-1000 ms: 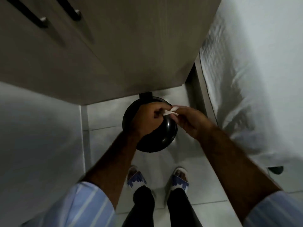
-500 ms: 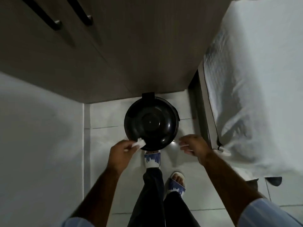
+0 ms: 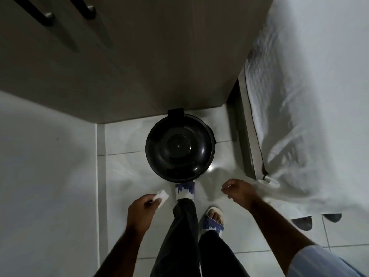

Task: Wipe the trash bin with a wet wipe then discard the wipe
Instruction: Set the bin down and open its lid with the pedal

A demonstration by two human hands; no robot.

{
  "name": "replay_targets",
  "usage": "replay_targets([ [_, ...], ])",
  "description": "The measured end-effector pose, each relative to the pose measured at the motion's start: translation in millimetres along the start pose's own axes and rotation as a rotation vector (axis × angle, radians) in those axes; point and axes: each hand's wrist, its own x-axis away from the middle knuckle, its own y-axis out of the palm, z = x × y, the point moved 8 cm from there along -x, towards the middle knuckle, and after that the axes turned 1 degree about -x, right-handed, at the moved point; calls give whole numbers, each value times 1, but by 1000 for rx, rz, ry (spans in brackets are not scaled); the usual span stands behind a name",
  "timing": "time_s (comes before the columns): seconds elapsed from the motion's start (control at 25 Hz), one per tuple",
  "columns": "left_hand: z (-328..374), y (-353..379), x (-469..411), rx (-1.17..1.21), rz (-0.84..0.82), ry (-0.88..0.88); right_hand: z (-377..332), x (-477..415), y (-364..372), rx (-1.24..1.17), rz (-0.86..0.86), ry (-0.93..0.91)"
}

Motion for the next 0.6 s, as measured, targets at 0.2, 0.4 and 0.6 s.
replay_targets([
  [0.2, -19, 8, -13, -52, -26, -116, -14, 0, 28, 461, -49, -157],
  [0.4, -12, 13, -24, 65, -36, -160, -30, 4, 40, 632, 101, -336],
  [0.6, 50, 21, -53, 215, -20, -64, -50, -3, 40, 710, 167, -407],
])
